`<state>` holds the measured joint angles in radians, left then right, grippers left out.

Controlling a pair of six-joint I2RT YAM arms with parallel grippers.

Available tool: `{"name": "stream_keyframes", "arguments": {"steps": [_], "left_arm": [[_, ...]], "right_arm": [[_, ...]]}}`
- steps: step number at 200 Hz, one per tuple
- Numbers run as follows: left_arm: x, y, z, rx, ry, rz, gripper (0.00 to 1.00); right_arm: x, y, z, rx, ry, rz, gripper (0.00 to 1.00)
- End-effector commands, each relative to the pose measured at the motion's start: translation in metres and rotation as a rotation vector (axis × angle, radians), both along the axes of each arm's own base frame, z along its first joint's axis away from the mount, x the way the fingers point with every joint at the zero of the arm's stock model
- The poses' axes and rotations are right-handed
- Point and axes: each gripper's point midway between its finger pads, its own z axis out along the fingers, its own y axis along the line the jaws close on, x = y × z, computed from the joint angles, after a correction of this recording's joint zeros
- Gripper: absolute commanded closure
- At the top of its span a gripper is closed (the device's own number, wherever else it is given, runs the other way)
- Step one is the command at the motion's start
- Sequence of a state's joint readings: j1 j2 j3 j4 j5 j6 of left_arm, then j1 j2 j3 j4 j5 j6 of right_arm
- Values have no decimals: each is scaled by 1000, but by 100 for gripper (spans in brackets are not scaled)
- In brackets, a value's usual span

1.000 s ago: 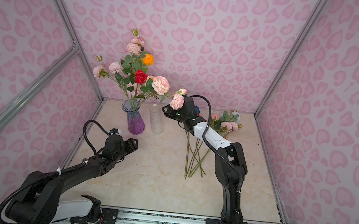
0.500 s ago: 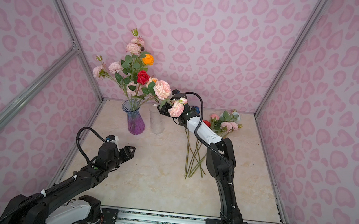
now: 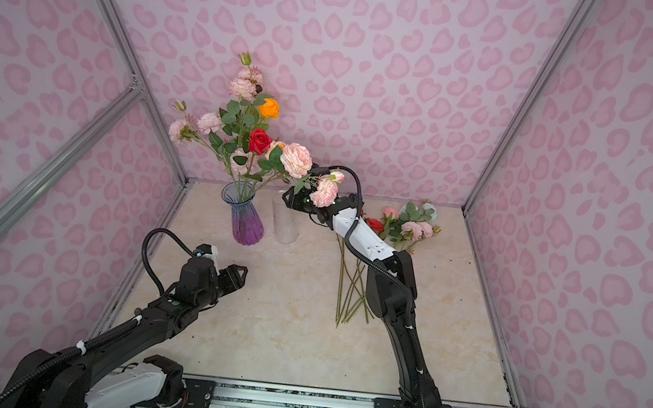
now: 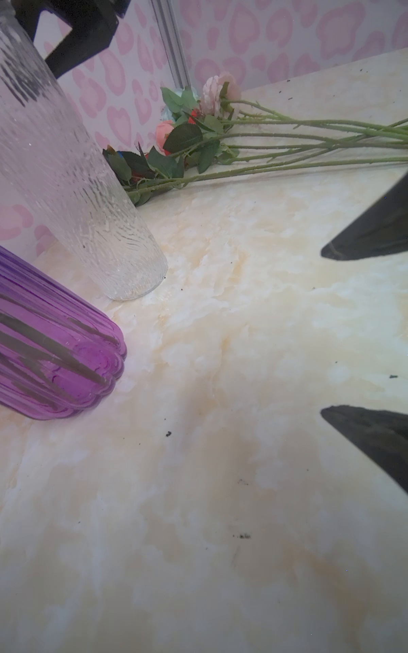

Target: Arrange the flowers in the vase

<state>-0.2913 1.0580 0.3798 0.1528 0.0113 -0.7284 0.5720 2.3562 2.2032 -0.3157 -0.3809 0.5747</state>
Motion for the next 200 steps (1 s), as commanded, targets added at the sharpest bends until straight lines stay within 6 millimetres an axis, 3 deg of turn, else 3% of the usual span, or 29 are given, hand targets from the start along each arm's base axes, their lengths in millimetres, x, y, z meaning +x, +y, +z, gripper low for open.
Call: {"name": "stream_keyframes", "arguments": {"steps": [1, 77, 200], "left_arm": [[6, -2, 9, 4, -33, -11, 34], [5, 0, 11, 21, -42, -11, 34], [5, 1, 15, 24, -53, -9, 35]], "right_arm": [[-3, -5, -19, -67, 30, 4, 55], [-9, -10, -17, -111, 32, 10, 64], [-21, -19, -13, -163, 35, 34, 66]]}}
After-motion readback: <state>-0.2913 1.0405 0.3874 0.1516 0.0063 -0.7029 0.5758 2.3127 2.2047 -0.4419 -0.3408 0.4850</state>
